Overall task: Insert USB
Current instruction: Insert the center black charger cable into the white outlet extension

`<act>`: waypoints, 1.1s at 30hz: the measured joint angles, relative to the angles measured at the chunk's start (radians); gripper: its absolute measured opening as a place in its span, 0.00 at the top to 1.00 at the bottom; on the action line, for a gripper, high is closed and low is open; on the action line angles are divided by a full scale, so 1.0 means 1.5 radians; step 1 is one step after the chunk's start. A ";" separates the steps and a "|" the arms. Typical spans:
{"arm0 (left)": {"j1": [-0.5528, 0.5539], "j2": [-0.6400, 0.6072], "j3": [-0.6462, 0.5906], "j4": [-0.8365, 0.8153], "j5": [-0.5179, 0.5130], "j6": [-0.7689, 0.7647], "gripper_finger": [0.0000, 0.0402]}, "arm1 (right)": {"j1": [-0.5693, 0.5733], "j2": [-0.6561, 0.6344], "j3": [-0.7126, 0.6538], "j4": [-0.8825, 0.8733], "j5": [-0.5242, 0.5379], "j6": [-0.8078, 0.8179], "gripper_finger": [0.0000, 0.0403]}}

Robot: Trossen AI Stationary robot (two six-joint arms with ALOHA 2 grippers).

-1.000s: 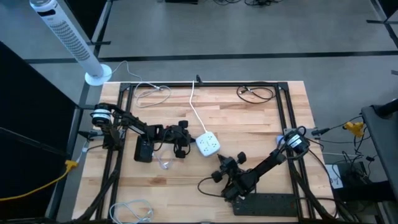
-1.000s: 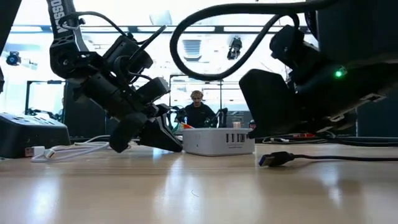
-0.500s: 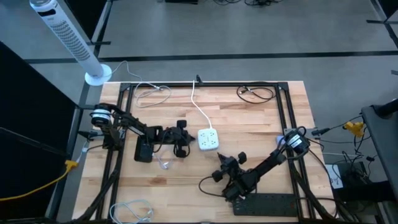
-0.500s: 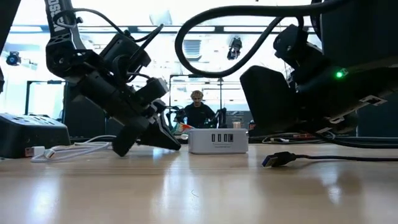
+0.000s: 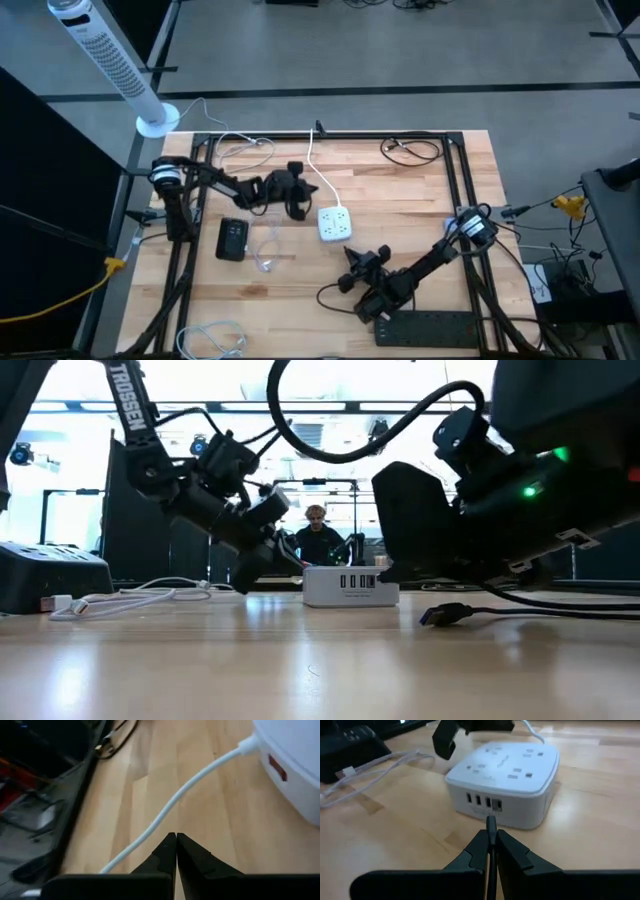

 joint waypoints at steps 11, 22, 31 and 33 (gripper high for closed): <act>0.023 0.089 0.044 0.005 0.145 -0.019 1.00 | -0.022 0.000 0.001 0.037 0.016 -0.013 0.97; 0.024 0.105 0.056 0.005 0.156 -0.033 1.00 | -0.026 0.011 0.019 0.033 0.002 0.002 0.97; 0.024 0.105 0.048 -0.001 0.154 -0.043 1.00 | -0.020 0.060 0.083 -0.043 0.022 0.018 0.97; 0.024 0.105 0.048 -0.009 0.152 -0.046 1.00 | -0.013 0.060 0.094 -0.079 0.042 0.039 0.97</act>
